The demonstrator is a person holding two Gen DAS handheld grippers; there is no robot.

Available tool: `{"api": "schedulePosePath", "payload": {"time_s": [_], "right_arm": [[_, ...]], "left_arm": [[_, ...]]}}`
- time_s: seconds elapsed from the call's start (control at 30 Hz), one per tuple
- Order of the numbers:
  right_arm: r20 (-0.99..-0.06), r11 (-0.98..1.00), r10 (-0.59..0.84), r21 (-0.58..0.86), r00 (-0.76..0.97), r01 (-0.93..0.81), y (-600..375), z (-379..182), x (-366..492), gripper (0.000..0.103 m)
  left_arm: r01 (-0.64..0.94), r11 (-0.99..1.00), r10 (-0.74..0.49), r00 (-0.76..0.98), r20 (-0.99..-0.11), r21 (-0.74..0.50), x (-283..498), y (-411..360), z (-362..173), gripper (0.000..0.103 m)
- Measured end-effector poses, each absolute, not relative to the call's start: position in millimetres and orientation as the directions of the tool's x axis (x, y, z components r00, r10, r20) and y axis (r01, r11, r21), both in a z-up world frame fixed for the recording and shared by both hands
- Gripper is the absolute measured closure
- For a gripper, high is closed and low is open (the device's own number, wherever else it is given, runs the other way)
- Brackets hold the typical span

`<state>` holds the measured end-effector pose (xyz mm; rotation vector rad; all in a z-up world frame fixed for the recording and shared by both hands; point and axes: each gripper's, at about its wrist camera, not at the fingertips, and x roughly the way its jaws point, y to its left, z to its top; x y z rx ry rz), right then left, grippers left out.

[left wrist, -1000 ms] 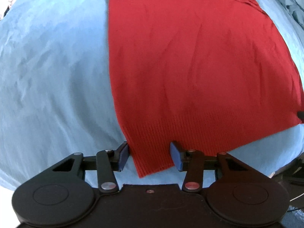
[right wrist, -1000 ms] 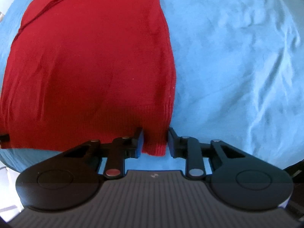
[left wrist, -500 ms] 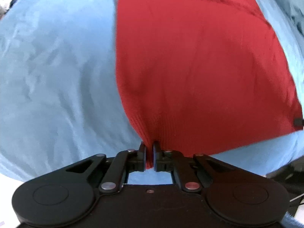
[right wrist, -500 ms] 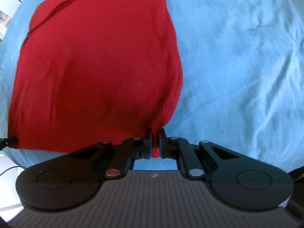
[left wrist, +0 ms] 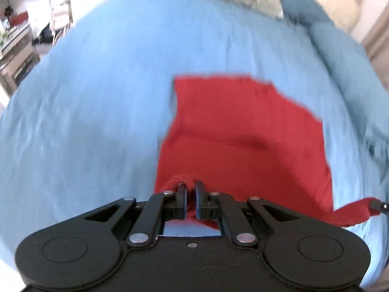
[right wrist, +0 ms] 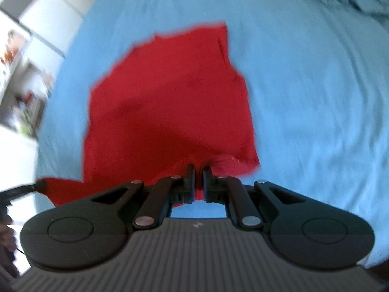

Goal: Fold small clothes
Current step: 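Lift the hem with both grippers and fold it toward the collar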

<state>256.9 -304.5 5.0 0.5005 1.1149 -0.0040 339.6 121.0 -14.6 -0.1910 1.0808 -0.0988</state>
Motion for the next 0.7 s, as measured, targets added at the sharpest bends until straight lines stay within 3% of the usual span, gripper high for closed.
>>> {"api": "schedulePosePath", "payload": {"time_s": [0.27,0.47,0.7], "right_arm": [[-0.779,0.877,0.230,0.426,0.584,0.221,-319.7,15.2,402.6,0.082],[-0.754,0.902,0.160,0.374,0.637,0.216,-328.4,-40.1,510.1,0.082],[-0.770,0.899,0.099,0.340,0.630,0.275,-341.8,-118.7,560.2,0.082]], "left_arm": [[-0.059,0.980,-0.118,0.602,-0.790,-0.191,495.4,100.4,-29.4,0.098],[-0.059,0.991,-0.053,0.635,-0.771,-0.117,582.1,72.4,-92.4,0.098],[-0.085,0.995,0.019,0.628,-0.778,-0.044,611.6,64.1,-132.8,0.098]]}}
